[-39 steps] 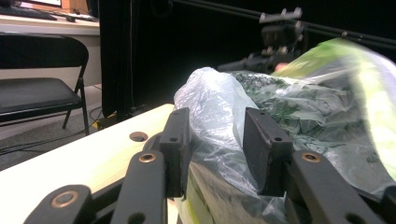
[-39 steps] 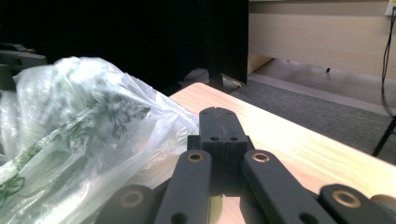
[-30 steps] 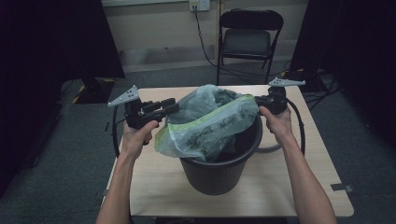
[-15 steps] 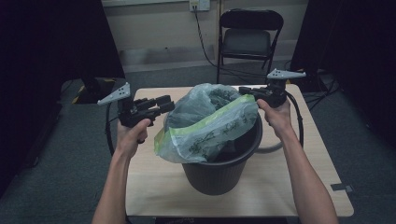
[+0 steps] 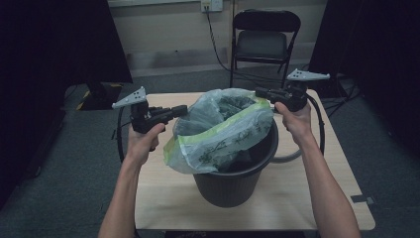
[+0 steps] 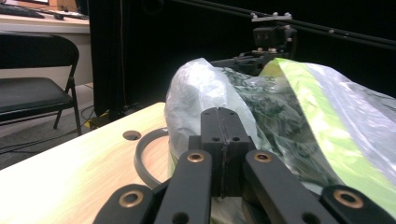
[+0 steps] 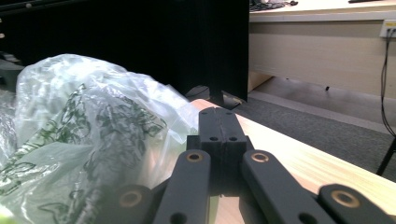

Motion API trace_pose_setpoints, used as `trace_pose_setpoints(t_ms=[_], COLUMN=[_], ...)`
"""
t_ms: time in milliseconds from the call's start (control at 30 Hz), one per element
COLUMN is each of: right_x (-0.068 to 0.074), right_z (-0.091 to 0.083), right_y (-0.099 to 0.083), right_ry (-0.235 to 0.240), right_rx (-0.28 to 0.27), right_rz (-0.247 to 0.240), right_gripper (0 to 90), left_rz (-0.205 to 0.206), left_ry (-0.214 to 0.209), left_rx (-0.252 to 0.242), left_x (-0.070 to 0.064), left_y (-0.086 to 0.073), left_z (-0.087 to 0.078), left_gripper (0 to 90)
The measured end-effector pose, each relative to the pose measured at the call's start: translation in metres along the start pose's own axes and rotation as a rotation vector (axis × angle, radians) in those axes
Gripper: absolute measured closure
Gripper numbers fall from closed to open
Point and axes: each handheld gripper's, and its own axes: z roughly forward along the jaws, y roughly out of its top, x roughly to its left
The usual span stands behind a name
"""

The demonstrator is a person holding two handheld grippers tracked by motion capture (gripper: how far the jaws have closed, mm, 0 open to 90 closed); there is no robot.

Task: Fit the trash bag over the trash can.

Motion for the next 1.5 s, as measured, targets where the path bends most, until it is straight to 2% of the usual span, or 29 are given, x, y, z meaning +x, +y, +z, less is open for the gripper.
trace_pose_setpoints(t_ms=[67, 200, 300, 333, 367, 433, 533, 567, 633, 700, 800, 833, 867, 900, 967, 1000, 1033, 1067, 1100, 1167, 1200, 1333, 1433, 1500], right_x=[-0.002, -0.005, -0.004, -0.004, -0.004, -0.004, -0.003, -0.003, -0.004, -0.007, -0.006, -0.001, -0.001, 0.001, 0.007, 0.009, 0.011, 0.013, 0.014, 0.014, 0.013, 0.013, 0.016, 0.017], right_z=[-0.002, -0.001, 0.004, 0.007, 0.012, 0.015, 0.025, 0.026, 0.026, 0.021, 0.013, 0.008, 0.008, 0.007, 0.005, 0.005, 0.005, 0.005, 0.005, 0.005, 0.004, 0.001, -0.002, -0.003], right_y=[-0.002, -0.011, -0.017, -0.020, -0.023, -0.024, -0.027, -0.027, -0.024, -0.017, -0.004, 0.006, 0.006, 0.008, 0.012, 0.013, 0.013, 0.013, 0.014, 0.014, 0.015, 0.019, 0.022, 0.022], right_ry=[-0.006, -0.001, 0.004, 0.010, 0.035, 0.032, 0.036, 0.041, 0.021, 0.002, -0.022, -0.015, -0.015, -0.012, -0.015, -0.015, -0.015, -0.013, -0.012, -0.011, -0.014, -0.021, -0.021, -0.020], right_rx=[0.002, 0.003, 0.012, 0.018, 0.037, 0.048, 0.100, 0.104, 0.103, 0.077, 0.054, 0.043, 0.043, 0.041, 0.034, 0.034, 0.036, 0.038, 0.036, 0.033, 0.028, 0.017, 0.017, 0.016], right_rz=[0.005, 0.022, 0.022, 0.029, 0.029, 0.027, 0.014, 0.012, 0.009, 0.011, 0.011, -0.004, -0.004, -0.008, -0.024, -0.024, -0.030, -0.032, -0.033, -0.031, -0.032, -0.033, -0.038, -0.039], right_gripper=[90.0, 90.0, 90.0, 90.0, 90.0, 90.0, 90.0, 87.7, 81.5, 78.6, 72.2, 72.5, 72.5, 71.6, 69.2, 67.9, 67.9, 67.7, 66.5, 65.9, 65.9, 64.5, 63.2, 63.2], left_rz=[0.004, 0.012, 0.014, 0.002, -0.006, -0.012, -0.022, -0.024, -0.028, -0.030, -0.024, -0.025, -0.025, -0.026, -0.023, -0.036, -0.044, -0.043, -0.045, -0.064, -0.065, -0.063, -0.052, -0.028], left_ry=[0.004, 0.039, 0.063, 0.061, 0.050, 0.039, 0.033, 0.030, 0.046, 0.044, 0.026, 0.026, 0.026, 0.028, 0.050, 0.045, 0.045, 0.034, 0.034, 0.030, 0.028, 0.026, 0.029, 0.032], left_rx=[-0.003, -0.006, 0.013, 0.008, 0.002, 0.007, -0.003, -0.012, -0.030, -0.066, -0.083, -0.063, -0.063, -0.052, -0.032, -0.024, -0.029, -0.039, -0.047, -0.061, -0.064, -0.064, -0.053, -0.040], left_x=[-0.003, -0.008, -0.007, -0.007, -0.005, -0.004, -0.002, -0.002, -0.001, 0.001, 0.003, 0.004, 0.004, 0.005, 0.007, 0.008, 0.009, 0.010, 0.010, 0.011, 0.011, 0.005, -0.006, -0.012], left_y=[-0.002, -0.005, -0.007, -0.009, -0.012, -0.014, -0.016, -0.016, -0.011, -0.005, 0.002, 0.003, 0.003, 0.002, 0.000, -0.001, -0.002, -0.004, -0.005, -0.007, -0.007, -0.010, -0.012, -0.012], left_z=[-0.006, -0.017, -0.022, -0.023, -0.024, -0.023, -0.023, -0.023, -0.025, -0.025, -0.017, -0.006, -0.006, 0.002, 0.012, 0.017, 0.018, 0.017, 0.016, 0.010, 0.006, -0.006, -0.016, -0.020], left_gripper=[90.0, 90.0, 90.0, 90.0, 90.0, 90.0, 89.9, 85.7, 72.0, 65.3, 62.6, 62.5, 62.2, 62.2, 54.7, 52.8, 55.0, 61.7, 76.8, 78.5, 83.5, 85.4, 84.6, 82.6])
